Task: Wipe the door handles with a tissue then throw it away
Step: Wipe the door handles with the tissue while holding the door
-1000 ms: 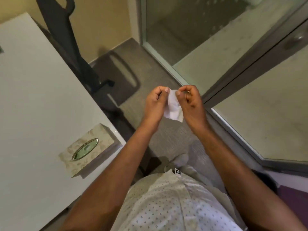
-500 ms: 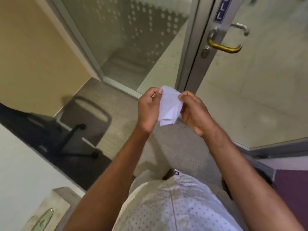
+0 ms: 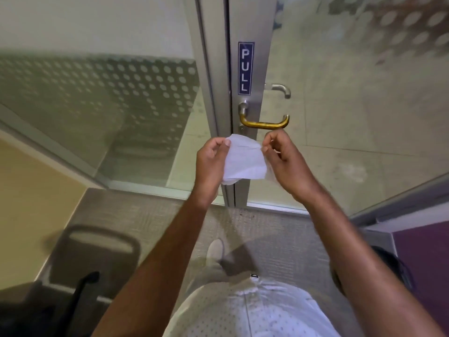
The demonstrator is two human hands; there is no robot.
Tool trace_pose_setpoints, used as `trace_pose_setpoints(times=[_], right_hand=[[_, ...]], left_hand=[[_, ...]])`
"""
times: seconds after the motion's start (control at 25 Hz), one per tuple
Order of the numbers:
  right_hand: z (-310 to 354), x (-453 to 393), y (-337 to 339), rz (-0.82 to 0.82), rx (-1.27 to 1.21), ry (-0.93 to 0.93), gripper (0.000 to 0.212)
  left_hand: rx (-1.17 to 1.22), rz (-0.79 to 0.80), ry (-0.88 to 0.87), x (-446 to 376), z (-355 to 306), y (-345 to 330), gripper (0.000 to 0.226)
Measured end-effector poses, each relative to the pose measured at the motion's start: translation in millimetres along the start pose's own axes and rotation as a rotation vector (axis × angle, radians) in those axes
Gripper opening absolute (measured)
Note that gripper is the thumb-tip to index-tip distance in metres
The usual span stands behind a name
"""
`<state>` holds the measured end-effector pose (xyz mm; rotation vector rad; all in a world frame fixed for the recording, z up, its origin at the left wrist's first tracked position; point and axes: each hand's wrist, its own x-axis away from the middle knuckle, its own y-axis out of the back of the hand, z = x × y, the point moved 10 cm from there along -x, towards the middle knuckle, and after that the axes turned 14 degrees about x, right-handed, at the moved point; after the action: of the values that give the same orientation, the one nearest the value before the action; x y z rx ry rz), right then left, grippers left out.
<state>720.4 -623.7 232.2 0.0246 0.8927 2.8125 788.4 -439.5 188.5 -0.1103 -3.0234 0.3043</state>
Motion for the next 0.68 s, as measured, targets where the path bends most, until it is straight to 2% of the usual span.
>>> trace_pose_setpoints(times=[0.12,0.44,0.52,0.64,0.68], right_hand=[[7.2,-40.7,6.3,-0.113,0.245,-0.008,0.033],[22.3,-99.1,-16.6,-0.363,0.98,-0.245,0.028],[28.0,-102.2,-25.5,-0.451,1.085,-0.296,0.03],[28.6,-107.5,-39.9,-0.502,1.154,-0.365,0.03],[27.5,-110.4,-42.4,-0.504,1.171,-0.394,0.029]], left_hand=[[-0.026,0.073,0.016,-54.7,0.6,-11.2,0.023],[-0.177,0.215,-0.015,-141.4,9.3,-22.4,0.024],[-0.241,0.245,-0.056,-147.2,11.4,-23.2,0.025],[-0.333,0.29,-0.109,-152.3,15.4,-22.1,0.004],[-0.368,0.301,-0.116,-153.7,14.8,-21.3,0.008]])
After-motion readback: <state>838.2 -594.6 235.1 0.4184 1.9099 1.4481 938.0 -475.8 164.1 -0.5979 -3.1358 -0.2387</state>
